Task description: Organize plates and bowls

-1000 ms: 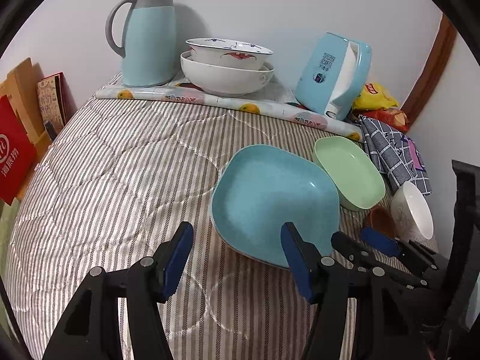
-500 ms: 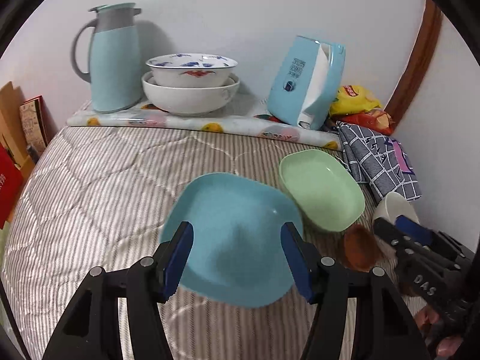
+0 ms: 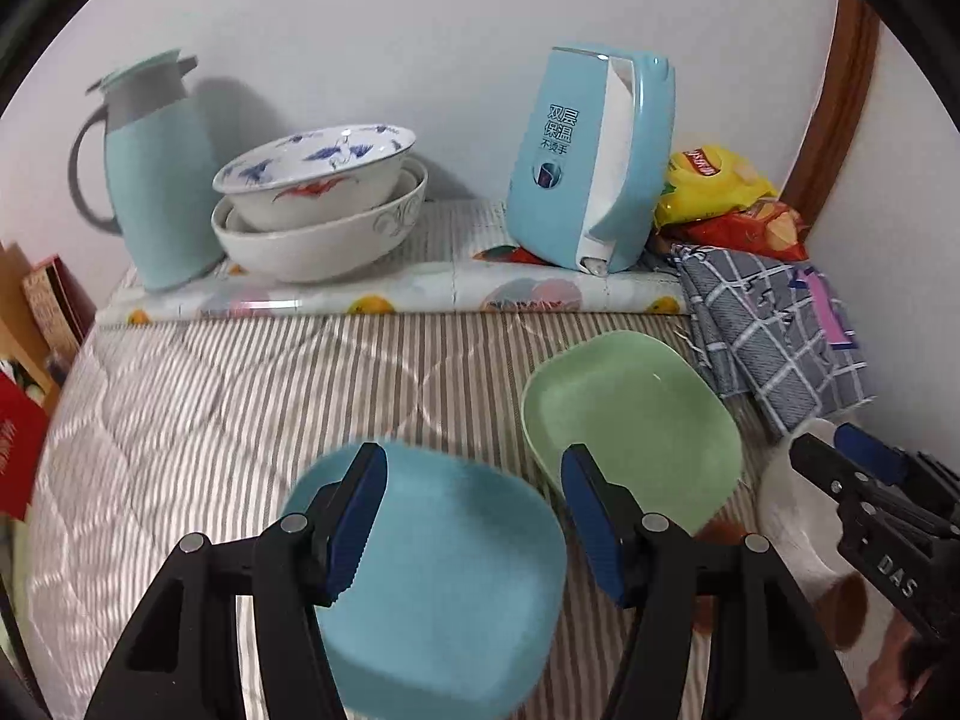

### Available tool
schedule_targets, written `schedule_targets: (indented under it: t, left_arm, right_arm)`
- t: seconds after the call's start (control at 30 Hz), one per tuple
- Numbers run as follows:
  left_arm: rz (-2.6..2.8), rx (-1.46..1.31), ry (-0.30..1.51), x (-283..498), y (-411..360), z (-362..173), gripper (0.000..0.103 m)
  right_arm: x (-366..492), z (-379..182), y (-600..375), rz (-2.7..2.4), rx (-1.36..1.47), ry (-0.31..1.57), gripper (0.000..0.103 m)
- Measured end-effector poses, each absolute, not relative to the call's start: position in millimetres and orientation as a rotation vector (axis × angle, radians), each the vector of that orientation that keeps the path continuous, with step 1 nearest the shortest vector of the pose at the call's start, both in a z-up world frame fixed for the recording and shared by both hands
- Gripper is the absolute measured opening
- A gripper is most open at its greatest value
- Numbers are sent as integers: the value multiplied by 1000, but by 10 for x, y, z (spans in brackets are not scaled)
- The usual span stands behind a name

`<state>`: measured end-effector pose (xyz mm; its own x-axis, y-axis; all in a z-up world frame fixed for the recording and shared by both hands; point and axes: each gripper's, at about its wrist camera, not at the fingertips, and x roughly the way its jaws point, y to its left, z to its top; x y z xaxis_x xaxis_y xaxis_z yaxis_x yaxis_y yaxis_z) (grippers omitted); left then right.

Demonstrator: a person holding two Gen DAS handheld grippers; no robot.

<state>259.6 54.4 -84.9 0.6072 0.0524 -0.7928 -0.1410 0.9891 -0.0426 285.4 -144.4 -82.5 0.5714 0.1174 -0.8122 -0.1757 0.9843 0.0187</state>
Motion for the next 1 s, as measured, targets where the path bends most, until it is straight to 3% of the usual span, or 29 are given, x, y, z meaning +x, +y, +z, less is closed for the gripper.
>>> schedule_targets:
  t: [0.47,0.8,1.0]
  left_arm:
    - [134,-41,955,3105,406,-1082,59]
    - [114,-49,995,3299,399,-1247,58]
    - [97,-73,1018,3381,433,-1337,51]
  right_arm:
    - [3233,-1077,-1416,193,-90,1001,49]
    - [3401,-1239,-1298,216,-109,1046,41]
    - [3516,-1349,-1225,210,-142,1077,34]
